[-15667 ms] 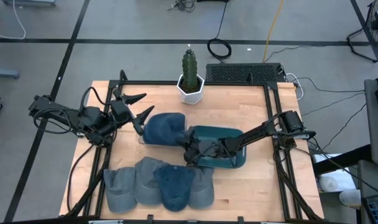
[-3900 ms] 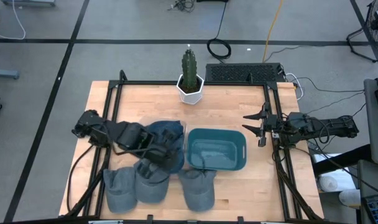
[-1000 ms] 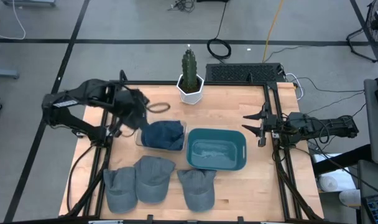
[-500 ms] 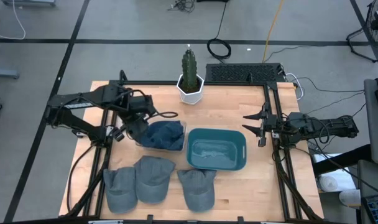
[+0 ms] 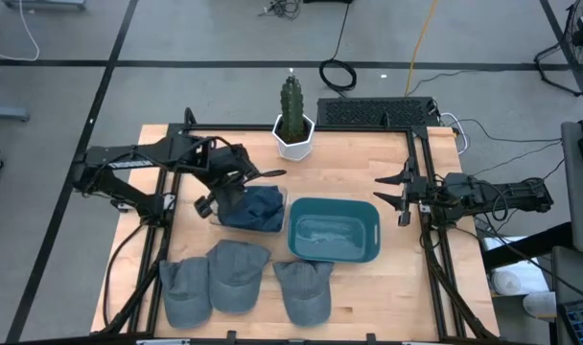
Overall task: Pick & Place hat
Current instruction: Put the blue cap into the transparent bin
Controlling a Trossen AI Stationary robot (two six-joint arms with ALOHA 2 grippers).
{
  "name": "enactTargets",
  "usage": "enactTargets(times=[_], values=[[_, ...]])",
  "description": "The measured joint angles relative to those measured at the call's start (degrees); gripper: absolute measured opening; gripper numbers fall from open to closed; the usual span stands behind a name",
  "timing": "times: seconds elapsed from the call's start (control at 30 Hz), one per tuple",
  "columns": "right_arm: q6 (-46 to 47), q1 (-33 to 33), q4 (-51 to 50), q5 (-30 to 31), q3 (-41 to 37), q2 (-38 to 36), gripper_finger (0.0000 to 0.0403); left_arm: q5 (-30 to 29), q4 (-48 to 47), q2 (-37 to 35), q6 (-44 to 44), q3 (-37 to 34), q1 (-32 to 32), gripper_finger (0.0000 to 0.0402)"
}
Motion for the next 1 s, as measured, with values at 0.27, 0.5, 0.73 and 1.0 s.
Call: enactTargets(times=[0.27, 0.5, 0.73, 1.0], values=[[-0.01, 0.01, 0.00, 0.00, 0.00, 0.00, 0.0155, 0.09, 4.90, 6.22, 2.02, 0.07, -0.01, 0.0030], [0.00, 0.01, 0.00, 0.00, 0.00, 0.02, 0.0155, 0.56, 7.90, 10.67, 11.22, 0.06, -0.63, 0.0030], [-0.01, -0.01, 0.00, -0.01, 0.00, 0.00, 0.0155, 7.55, 14.90, 12.68, 11.55, 0.07, -0.61, 0.0030], [-0.02, 0.00, 0.00, -0.01, 0.00, 0.01, 0.0155, 8.81, 14.92, 14.61, 8.96, 0.11, 0.72, 0.0031]])
